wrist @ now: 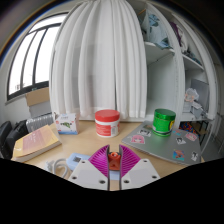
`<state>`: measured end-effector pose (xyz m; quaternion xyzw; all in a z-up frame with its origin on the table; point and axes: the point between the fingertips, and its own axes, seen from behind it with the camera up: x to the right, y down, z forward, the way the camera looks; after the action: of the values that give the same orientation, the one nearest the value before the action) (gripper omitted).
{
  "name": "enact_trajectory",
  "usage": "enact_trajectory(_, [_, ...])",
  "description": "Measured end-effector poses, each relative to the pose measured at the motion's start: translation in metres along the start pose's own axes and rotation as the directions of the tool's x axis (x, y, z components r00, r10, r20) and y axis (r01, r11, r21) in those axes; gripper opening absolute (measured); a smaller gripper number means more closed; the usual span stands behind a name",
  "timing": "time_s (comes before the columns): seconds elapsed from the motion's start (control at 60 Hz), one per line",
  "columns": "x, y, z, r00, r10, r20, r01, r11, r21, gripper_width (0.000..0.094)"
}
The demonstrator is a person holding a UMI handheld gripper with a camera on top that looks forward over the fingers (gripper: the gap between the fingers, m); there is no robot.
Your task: Unplug charger
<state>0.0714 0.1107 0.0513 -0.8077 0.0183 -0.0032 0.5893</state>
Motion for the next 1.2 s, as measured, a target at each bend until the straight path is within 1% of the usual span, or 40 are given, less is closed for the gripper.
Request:
enact_trajectory(0.033, [0.000,0.000,0.001,1.000,-0.001,0.001,0.001,1.000,0.001,0.0085])
enact_trajectory(0.083, [0.000,-0.002,0.001,1.000,0.012,0.007,-0.012,1.000,0.012,0.0066])
enact_trajectory(0.25, [-0.001,-0.006,0.002,1.000,-0.009,0.021,0.008,1.000,0.028,0.0056])
enact_trajectory(0.3, [-0.004,-0.015,0.000,0.999,-0.029,0.035,0.027,0.998,0.051,0.0054])
enact_trajectory(0.317, [-0.007,-0.025,-0.004,0.998,-0.034,0.046,0.031,0.997,0.077,0.0054])
enact_trajectory(0.35, [-0.011,-0.059,-0.021,0.997,-0.041,0.069,0.030,0.987,0.158,0.0054])
enact_trajectory(0.383, [-0.006,-0.103,-0.046,0.997,-0.049,0.053,0.032,0.961,0.276,0.0054])
enact_trajectory(0.433, [0.000,-0.163,-0.087,0.998,-0.056,0.019,0.043,0.910,0.413,0.0053])
enact_trajectory(0.517, [0.000,-0.199,-0.122,0.996,-0.068,0.056,0.035,0.886,0.463,0.0053])
enact_trajectory(0.55, [0.007,-0.203,-0.130,0.996,-0.070,0.055,0.036,0.885,0.464,0.0053])
enact_trajectory(0.567, [0.008,-0.197,-0.133,0.996,-0.071,0.047,0.041,0.885,0.464,0.0053])
enact_trajectory(0.6, [0.021,-0.196,-0.135,0.997,-0.068,0.035,0.046,0.895,0.443,0.0053])
enact_trajectory(0.633, [0.028,-0.184,-0.133,0.997,-0.065,0.035,0.045,0.911,0.411,0.0052])
enact_trajectory(0.683, [0.040,-0.155,-0.125,0.998,-0.041,0.047,0.024,0.943,0.332,0.0052])
enact_trajectory(0.7, [0.046,-0.136,-0.118,0.998,-0.036,0.047,0.019,0.949,0.315,0.0052])
enact_trajectory(0.75, [0.060,-0.108,-0.111,0.999,-0.010,0.038,0.002,0.976,0.216,0.0053])
enact_trajectory(0.8, [0.078,-0.063,-0.096,1.000,0.001,0.012,-0.002,0.993,0.122,0.0052])
enact_trajectory(0.867, [0.095,-0.019,-0.082,0.999,0.035,0.000,-0.035,0.999,-0.002,0.0053])
enact_trajectory(0.95, [0.106,0.015,-0.076,0.998,0.055,-0.008,-0.056,0.995,-0.079,0.0054])
enact_trajectory(1.083, [0.118,0.049,-0.066,1.000,0.020,-0.023,-0.024,0.983,-0.184,0.0074])
enact_trajectory(1.117, [0.118,0.053,-0.067,1.000,0.016,-0.023,-0.021,0.977,-0.214,0.0088])
enact_trajectory(1.167, [0.116,0.062,-0.064,1.000,0.011,-0.008,-0.013,0.971,-0.240,0.0143])
enact_trajectory(1.2, [0.117,0.059,-0.064,1.000,0.010,-0.003,-0.011,0.973,-0.233,0.0162])
